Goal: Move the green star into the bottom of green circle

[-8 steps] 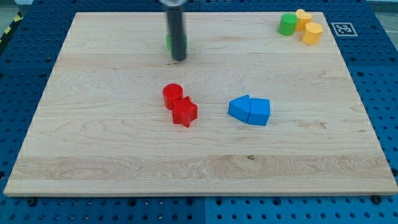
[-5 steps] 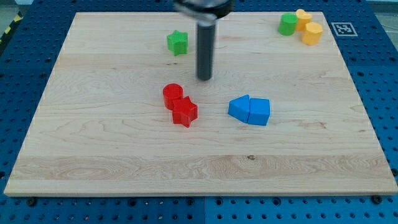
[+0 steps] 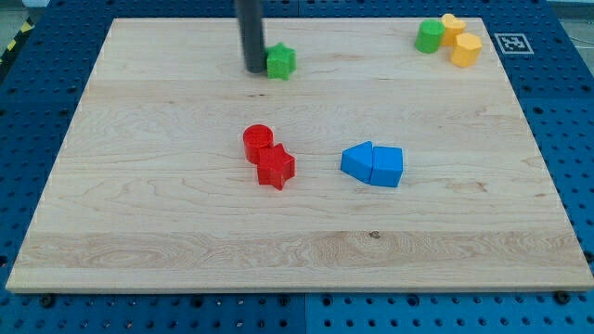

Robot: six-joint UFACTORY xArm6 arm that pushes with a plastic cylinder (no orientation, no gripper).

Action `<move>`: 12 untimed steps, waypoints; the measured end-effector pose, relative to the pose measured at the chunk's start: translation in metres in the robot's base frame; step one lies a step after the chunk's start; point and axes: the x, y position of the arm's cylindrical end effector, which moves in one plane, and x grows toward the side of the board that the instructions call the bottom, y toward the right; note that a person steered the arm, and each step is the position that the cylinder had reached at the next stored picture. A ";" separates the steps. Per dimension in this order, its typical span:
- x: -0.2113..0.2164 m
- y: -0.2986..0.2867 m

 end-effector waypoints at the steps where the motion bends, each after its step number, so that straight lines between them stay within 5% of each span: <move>1: 0.000 0.053; 4: 0.000 0.173; 6: 0.027 0.191; 8: -0.009 0.228; 12: 0.017 0.136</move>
